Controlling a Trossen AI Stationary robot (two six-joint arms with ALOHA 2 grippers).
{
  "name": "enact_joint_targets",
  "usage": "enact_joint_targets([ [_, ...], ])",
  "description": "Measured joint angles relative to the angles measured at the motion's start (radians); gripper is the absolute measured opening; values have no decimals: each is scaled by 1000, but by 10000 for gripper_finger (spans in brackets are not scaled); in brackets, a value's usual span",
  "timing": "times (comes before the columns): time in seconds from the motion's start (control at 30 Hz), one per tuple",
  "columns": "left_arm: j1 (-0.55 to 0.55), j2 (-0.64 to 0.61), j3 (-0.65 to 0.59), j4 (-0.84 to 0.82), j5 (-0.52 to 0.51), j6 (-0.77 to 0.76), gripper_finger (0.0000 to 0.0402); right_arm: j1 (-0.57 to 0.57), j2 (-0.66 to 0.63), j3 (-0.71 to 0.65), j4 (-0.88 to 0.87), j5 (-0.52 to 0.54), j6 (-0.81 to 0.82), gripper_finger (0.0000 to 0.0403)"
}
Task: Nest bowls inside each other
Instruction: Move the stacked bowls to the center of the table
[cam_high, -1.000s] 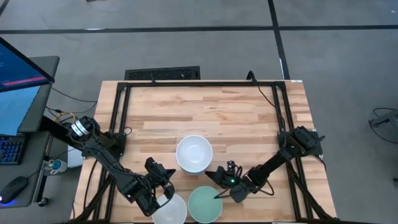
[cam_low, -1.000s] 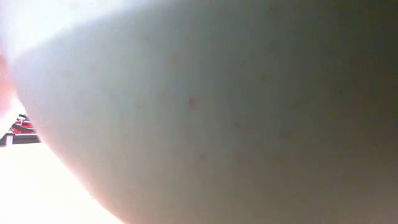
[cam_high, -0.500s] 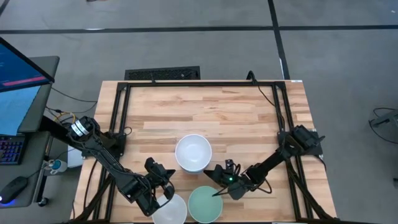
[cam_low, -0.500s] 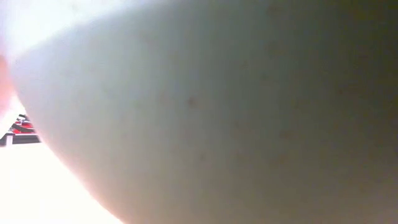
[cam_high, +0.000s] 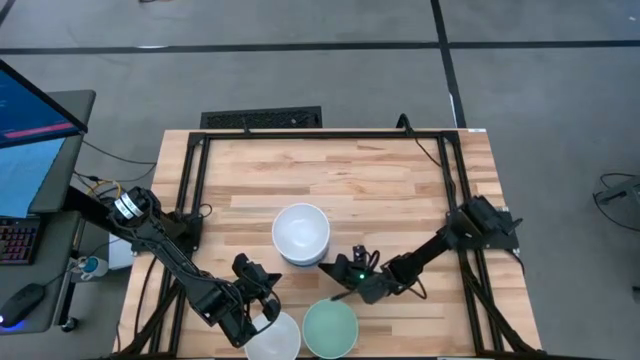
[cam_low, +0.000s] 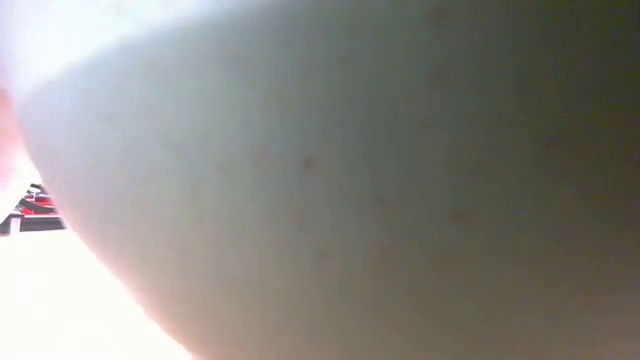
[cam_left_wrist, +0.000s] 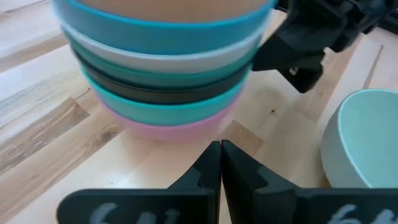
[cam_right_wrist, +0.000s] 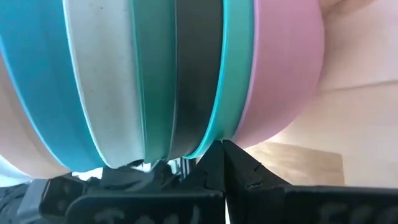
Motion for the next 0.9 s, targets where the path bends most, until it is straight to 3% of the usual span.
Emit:
enact_joint_targets([
  [0.4,4,0,0,-66,13,-46,2,-28,0,0,21,-45,-19,13],
  [0.6,35,0,0,-208,39,-171,2,52,-10,0,29,159,-9,17],
  [0.77,66,10,0,-202,20,-125,2,100,-27,1,35,220,-9,17],
  [0.9,71,15,-78,-122,-4,-181,2,144,-62,-2,15,363,-9,16],
])
